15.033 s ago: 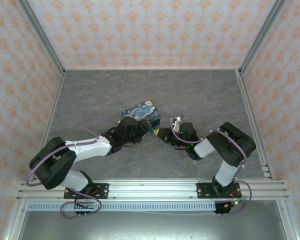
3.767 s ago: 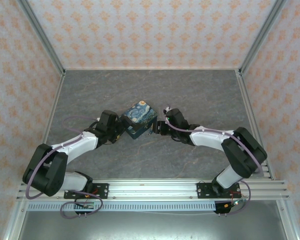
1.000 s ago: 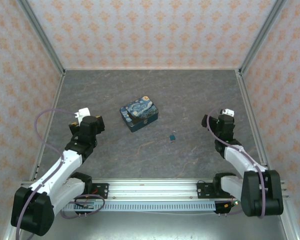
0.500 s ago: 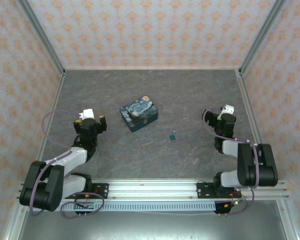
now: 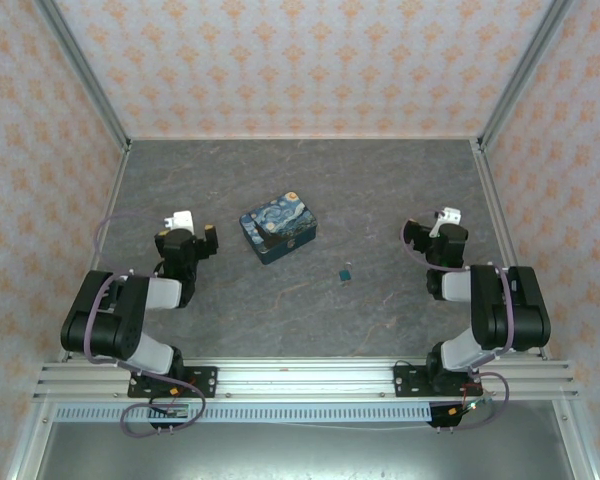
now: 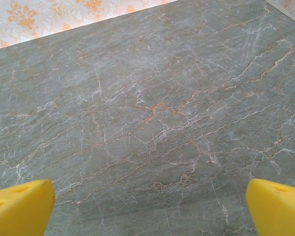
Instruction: Unlock a padlock with a key
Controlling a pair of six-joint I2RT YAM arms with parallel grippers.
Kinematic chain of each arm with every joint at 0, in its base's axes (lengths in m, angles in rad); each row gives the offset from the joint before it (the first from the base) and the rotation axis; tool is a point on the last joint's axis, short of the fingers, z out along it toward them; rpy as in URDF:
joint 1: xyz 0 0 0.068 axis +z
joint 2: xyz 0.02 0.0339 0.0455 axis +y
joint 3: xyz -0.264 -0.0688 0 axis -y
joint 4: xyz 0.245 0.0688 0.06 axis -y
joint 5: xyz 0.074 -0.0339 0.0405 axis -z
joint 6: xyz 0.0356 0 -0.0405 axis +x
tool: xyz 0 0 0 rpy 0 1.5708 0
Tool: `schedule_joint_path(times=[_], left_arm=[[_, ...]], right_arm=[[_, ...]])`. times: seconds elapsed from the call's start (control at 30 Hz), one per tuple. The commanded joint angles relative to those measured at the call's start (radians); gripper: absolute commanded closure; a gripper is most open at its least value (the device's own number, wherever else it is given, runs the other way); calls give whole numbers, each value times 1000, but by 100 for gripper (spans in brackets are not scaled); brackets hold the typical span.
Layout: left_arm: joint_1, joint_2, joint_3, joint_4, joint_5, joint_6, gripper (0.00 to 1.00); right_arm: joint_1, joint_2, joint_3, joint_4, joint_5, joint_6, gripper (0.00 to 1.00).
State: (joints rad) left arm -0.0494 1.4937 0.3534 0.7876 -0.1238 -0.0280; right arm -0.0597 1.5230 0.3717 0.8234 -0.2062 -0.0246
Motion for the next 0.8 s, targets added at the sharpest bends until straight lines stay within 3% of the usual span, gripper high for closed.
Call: schedule_joint_path(times=[0.0,0.13,0.77], left_arm=[[6,-5,59,-32,-32,6,0],[5,-1,57,-21,-36,10,0],[-6,2,65,-31,-47,20,0]], right_arm=[[11,-5,23,-7,17,-20,1],[48,-4,42,-41,95,-35,1],[60,-3,47,-49,123,-38,1]])
